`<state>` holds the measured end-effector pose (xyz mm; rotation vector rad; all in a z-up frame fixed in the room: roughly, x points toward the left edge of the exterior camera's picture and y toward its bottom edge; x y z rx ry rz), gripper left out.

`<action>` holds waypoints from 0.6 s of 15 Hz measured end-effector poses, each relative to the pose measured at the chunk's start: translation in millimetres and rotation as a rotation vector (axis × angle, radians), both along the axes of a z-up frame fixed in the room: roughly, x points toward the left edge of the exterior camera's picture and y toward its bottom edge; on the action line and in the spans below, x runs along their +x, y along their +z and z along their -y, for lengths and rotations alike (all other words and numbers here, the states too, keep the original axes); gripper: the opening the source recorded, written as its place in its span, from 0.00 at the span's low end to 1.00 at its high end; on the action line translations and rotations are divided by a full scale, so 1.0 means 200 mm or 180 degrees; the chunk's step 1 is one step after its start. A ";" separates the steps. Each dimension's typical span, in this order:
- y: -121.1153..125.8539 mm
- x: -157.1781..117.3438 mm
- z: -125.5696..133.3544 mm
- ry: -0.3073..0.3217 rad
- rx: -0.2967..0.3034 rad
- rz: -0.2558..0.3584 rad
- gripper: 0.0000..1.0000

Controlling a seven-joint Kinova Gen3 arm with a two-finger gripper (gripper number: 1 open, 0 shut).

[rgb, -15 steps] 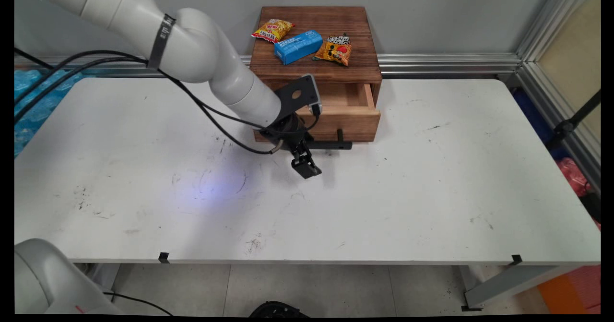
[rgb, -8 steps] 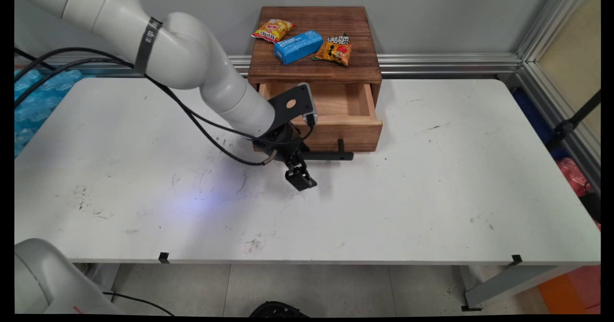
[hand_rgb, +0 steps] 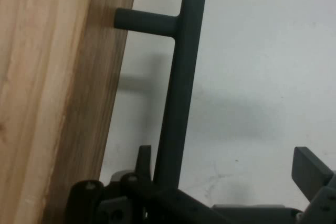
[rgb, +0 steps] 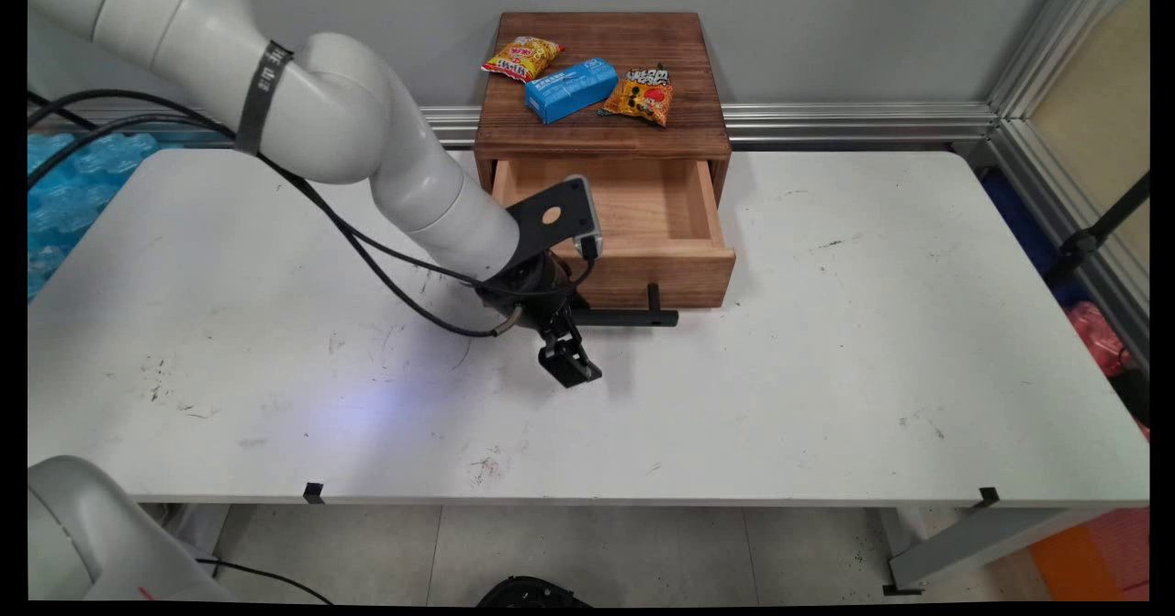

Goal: Open the drawer

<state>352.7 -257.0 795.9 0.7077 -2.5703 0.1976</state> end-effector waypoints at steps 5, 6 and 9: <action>-0.01 -0.02 -0.06 -0.0030 0.0056 -0.0017 1.00; -0.01 -0.02 -0.07 -0.0035 0.0067 -0.0019 1.00; -0.02 -0.03 -0.10 -0.0053 0.0103 -0.0031 1.00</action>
